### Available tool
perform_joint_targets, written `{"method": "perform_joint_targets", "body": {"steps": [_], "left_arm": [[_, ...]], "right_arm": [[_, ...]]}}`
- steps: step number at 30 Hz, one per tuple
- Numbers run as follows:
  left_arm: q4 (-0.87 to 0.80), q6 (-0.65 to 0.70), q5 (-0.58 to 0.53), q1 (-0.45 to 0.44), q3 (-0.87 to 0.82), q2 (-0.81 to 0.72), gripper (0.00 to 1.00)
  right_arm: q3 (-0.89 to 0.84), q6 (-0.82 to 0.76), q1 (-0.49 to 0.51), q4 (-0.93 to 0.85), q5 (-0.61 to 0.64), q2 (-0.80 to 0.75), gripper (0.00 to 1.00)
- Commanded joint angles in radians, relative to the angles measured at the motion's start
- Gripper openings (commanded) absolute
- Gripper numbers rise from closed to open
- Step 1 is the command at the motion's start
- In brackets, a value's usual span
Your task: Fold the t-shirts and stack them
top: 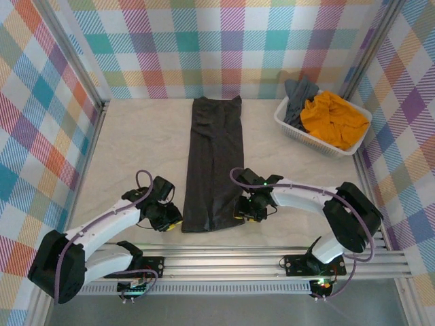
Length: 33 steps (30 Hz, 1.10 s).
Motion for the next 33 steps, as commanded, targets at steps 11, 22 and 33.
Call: {"method": "perform_joint_targets", "body": {"steps": [11,22,33], "left_arm": [[0.115,-0.067,-0.061,-0.176,-0.018,0.135,0.3],[0.086,-0.094,-0.113,-0.24,-0.035,0.05,0.37],[-0.029,-0.109,-0.226,-0.318,0.015,0.054,0.35]], "right_arm": [[0.049,-0.03,0.031,0.017,-0.003,0.097,0.42],[0.065,0.062,0.095,-0.036,0.017,0.128,0.07],[0.025,0.193,0.137,-0.126,0.127,0.018,0.0]]}}
